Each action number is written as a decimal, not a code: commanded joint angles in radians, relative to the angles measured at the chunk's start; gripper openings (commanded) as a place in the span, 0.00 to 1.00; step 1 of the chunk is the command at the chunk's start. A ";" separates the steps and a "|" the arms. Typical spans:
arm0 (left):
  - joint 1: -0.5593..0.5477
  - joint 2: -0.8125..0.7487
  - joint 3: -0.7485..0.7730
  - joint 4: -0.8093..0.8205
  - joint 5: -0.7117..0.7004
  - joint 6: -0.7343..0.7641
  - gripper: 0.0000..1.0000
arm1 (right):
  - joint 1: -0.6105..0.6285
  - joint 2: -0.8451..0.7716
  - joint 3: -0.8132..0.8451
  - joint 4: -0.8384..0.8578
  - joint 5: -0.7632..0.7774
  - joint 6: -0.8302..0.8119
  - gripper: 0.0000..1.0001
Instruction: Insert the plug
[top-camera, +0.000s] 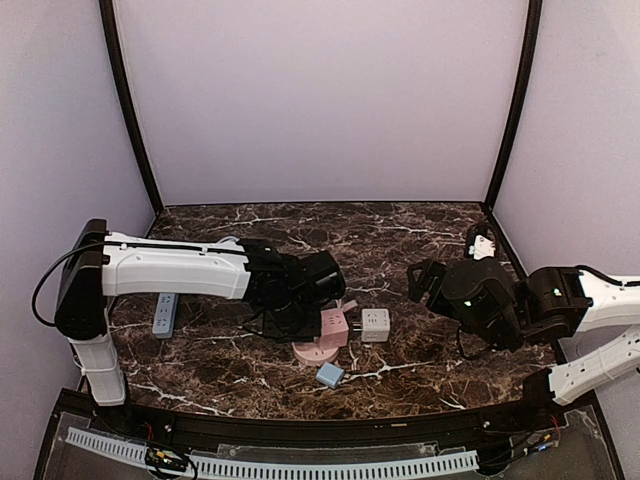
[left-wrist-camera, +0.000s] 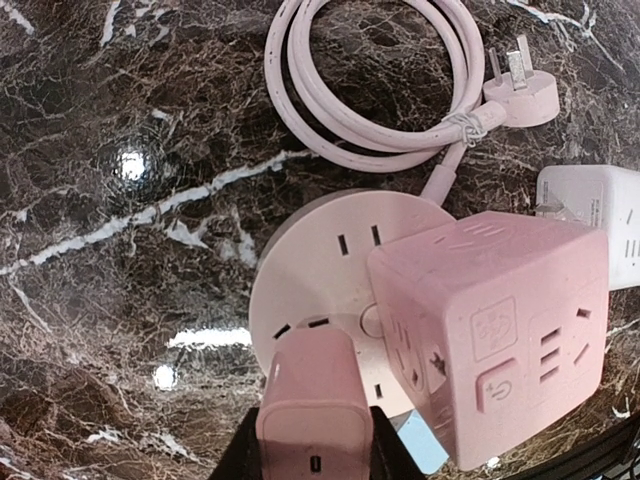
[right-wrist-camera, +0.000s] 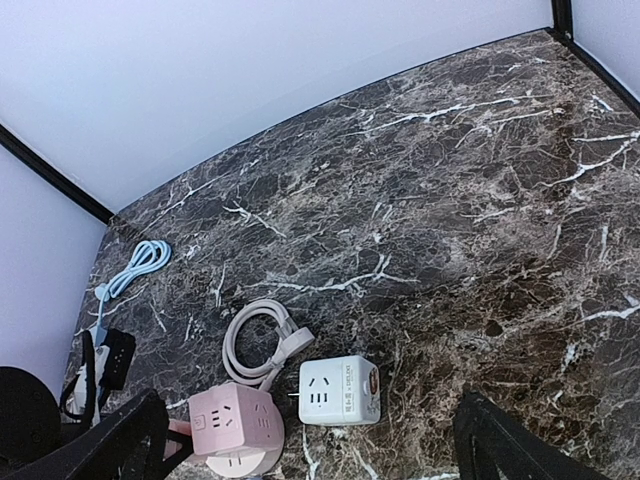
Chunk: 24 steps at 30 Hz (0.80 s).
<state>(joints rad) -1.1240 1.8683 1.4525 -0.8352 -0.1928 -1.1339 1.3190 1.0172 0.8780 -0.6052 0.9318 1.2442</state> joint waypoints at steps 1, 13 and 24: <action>0.003 0.013 0.020 -0.037 -0.057 -0.002 0.01 | -0.009 0.007 0.012 -0.015 0.007 0.012 0.99; 0.004 0.044 0.038 -0.016 -0.044 0.008 0.01 | -0.008 0.024 0.017 -0.007 0.000 0.002 0.99; 0.004 0.086 0.063 -0.098 -0.033 -0.051 0.01 | -0.008 0.030 0.019 -0.005 -0.006 -0.003 0.99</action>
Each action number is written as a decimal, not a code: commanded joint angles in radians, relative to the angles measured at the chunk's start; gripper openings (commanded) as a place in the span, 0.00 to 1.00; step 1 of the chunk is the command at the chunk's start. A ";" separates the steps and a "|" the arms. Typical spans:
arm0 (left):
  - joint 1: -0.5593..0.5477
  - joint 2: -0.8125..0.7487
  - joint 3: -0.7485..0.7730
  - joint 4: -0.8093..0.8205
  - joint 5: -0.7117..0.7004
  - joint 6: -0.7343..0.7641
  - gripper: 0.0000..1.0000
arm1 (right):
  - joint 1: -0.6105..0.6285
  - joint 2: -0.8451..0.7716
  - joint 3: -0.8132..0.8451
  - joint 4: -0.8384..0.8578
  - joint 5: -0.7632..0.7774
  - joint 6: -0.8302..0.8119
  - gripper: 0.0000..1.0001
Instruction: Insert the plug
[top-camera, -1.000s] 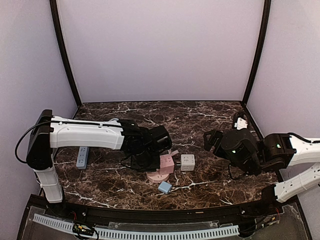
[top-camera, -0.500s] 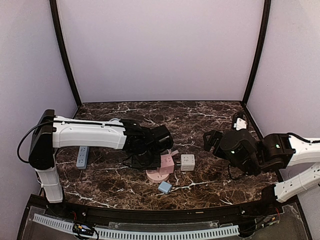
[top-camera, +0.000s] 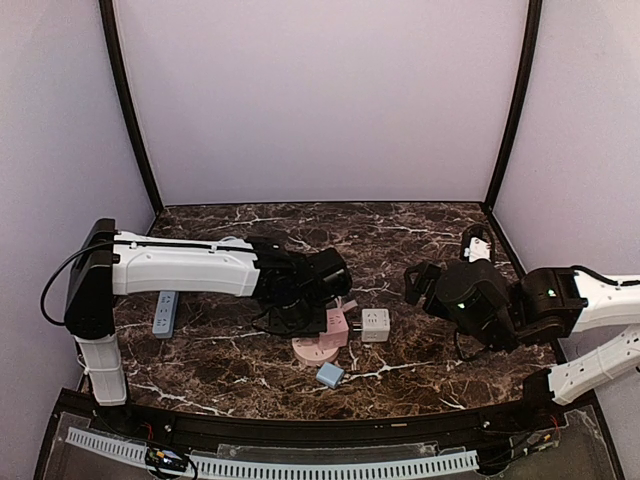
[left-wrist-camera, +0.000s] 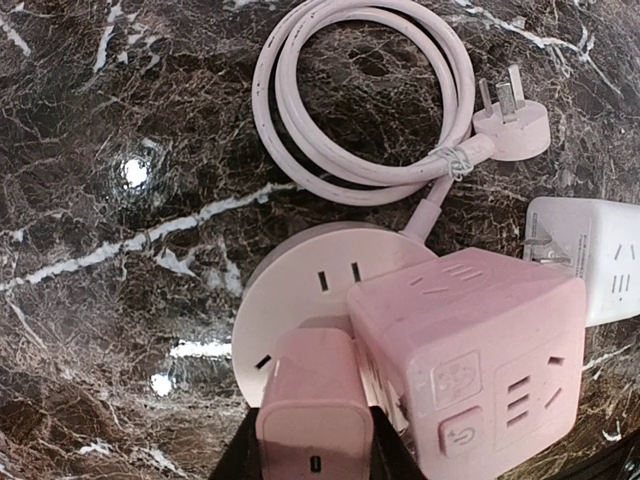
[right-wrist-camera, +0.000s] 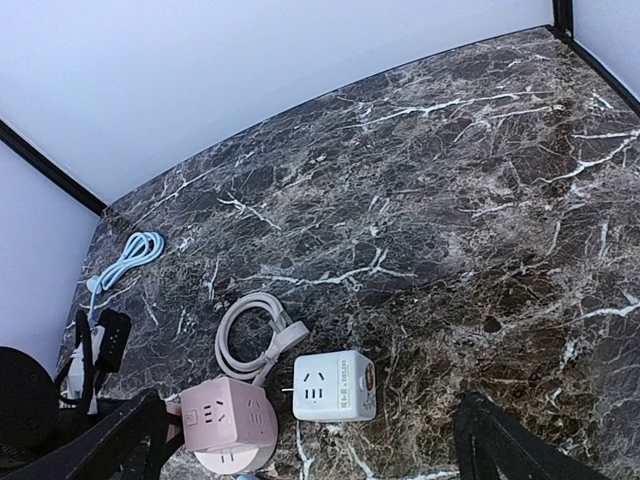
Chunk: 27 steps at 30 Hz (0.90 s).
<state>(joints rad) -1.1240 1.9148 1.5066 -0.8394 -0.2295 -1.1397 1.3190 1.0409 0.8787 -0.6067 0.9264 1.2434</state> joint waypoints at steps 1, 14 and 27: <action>0.005 0.038 0.012 -0.102 -0.002 -0.050 0.01 | -0.008 0.005 0.019 -0.003 -0.002 -0.002 0.99; 0.004 0.045 -0.002 -0.127 0.019 -0.092 0.01 | -0.008 0.008 0.019 0.004 -0.007 -0.008 0.99; -0.004 0.087 0.027 -0.093 0.099 -0.111 0.01 | -0.007 0.001 0.016 0.005 -0.013 -0.013 0.99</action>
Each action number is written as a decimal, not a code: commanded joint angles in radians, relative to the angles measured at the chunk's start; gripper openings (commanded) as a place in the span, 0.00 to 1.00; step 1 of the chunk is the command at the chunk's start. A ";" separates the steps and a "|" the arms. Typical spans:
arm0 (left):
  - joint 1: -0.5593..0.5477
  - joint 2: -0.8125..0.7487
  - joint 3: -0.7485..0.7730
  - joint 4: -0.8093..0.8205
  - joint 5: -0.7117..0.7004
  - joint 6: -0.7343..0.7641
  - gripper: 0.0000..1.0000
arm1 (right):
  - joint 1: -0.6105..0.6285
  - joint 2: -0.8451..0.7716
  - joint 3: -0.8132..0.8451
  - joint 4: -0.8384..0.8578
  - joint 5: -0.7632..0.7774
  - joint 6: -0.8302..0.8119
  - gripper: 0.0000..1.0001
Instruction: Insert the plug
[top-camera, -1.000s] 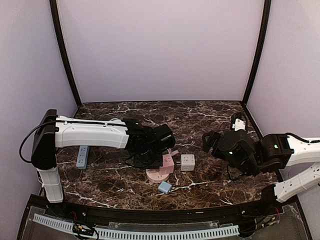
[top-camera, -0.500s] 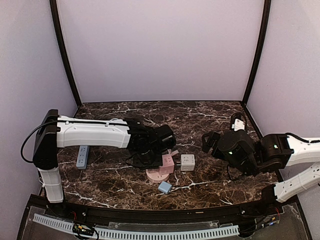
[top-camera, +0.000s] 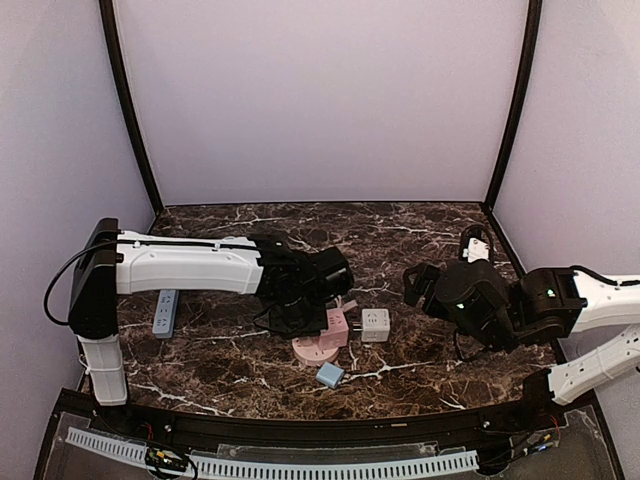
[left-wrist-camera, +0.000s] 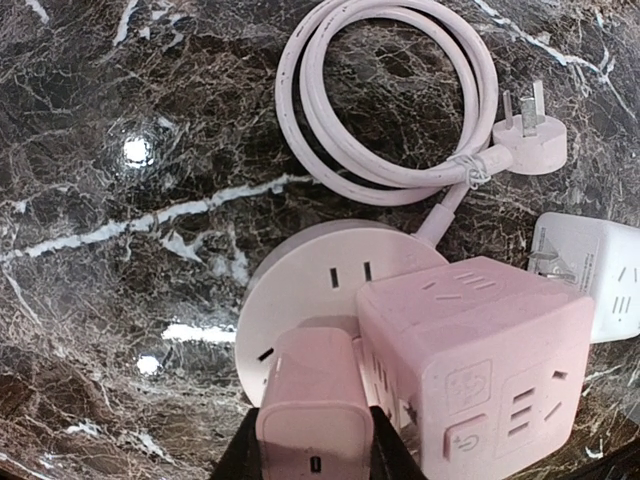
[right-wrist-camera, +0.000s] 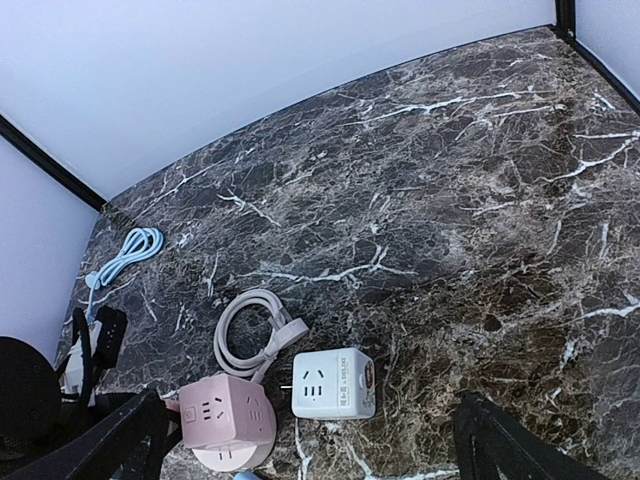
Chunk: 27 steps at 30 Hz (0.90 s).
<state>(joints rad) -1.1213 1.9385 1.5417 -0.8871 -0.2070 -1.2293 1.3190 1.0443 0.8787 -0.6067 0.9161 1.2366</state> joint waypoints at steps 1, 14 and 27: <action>-0.011 0.069 -0.002 -0.048 0.073 -0.021 0.01 | -0.007 -0.001 0.016 0.004 -0.003 -0.006 0.99; -0.012 0.078 0.013 -0.144 0.032 -0.027 0.01 | -0.008 -0.003 0.015 0.010 -0.010 -0.014 0.99; -0.013 0.034 -0.037 -0.137 0.027 -0.037 0.01 | -0.009 -0.002 0.014 0.014 -0.013 -0.017 0.99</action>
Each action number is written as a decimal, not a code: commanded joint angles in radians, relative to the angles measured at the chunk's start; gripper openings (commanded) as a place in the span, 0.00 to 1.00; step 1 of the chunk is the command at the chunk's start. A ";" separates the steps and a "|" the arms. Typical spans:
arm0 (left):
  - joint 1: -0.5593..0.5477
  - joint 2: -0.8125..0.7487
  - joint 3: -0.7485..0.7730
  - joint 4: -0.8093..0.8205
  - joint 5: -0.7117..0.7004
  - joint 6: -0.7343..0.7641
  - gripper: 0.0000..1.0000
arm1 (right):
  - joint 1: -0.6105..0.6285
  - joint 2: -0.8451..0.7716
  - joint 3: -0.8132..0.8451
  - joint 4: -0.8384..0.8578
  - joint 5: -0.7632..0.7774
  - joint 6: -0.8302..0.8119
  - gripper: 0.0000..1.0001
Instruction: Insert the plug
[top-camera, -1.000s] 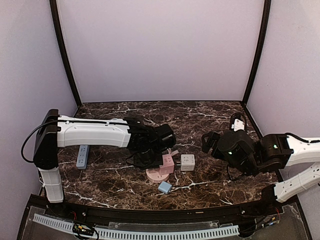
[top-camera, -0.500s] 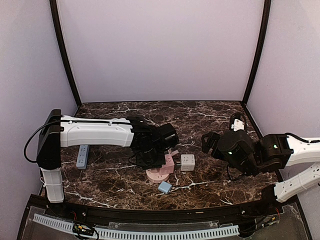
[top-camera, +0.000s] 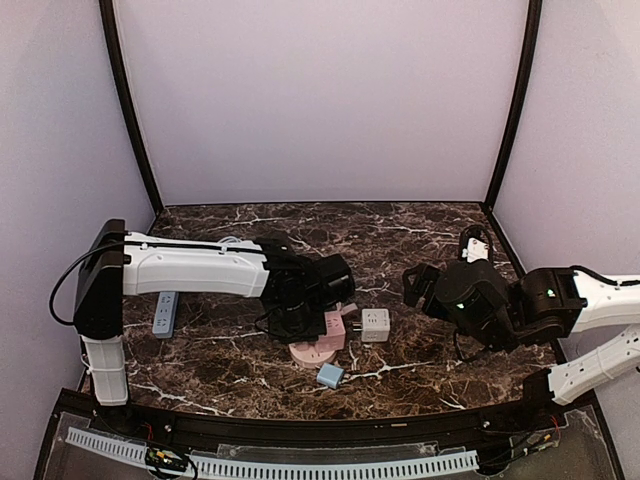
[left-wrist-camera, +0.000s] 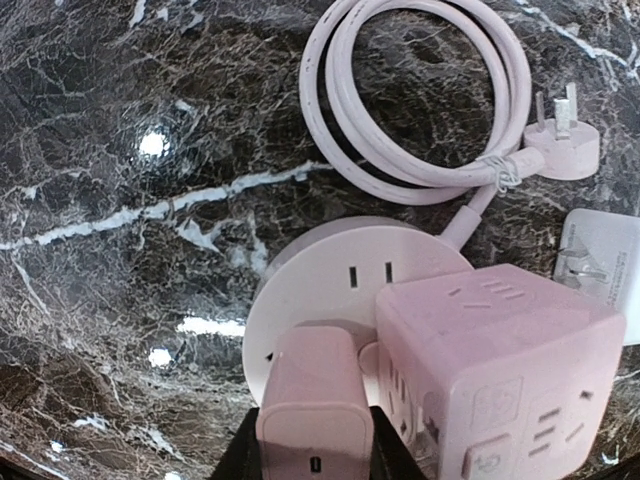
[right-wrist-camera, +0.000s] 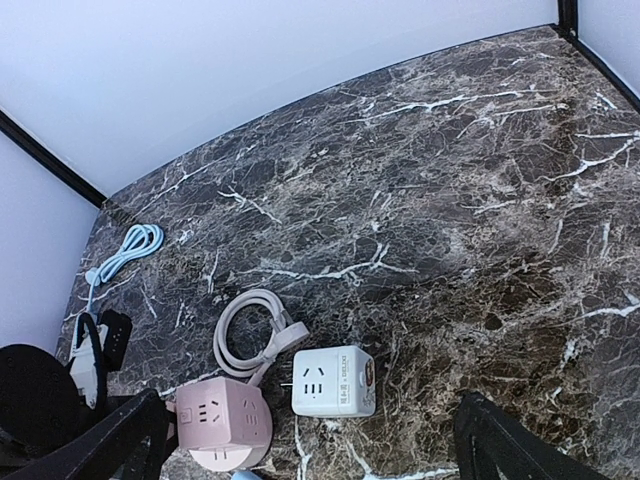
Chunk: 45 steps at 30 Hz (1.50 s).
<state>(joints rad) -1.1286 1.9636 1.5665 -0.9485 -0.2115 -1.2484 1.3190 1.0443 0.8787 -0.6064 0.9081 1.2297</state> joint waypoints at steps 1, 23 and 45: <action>-0.006 0.010 -0.070 -0.065 0.036 -0.018 0.01 | -0.008 -0.001 0.014 0.015 -0.006 -0.011 0.99; 0.006 0.060 -0.118 0.015 0.068 0.031 0.01 | -0.009 0.019 0.019 0.018 -0.005 -0.018 0.99; 0.040 0.136 -0.193 0.151 0.164 0.144 0.01 | -0.008 0.036 0.026 0.022 -0.011 -0.029 0.99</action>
<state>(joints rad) -1.1015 1.9495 1.4677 -0.8429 -0.1646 -1.1458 1.3190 1.0775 0.8825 -0.5991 0.8940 1.2091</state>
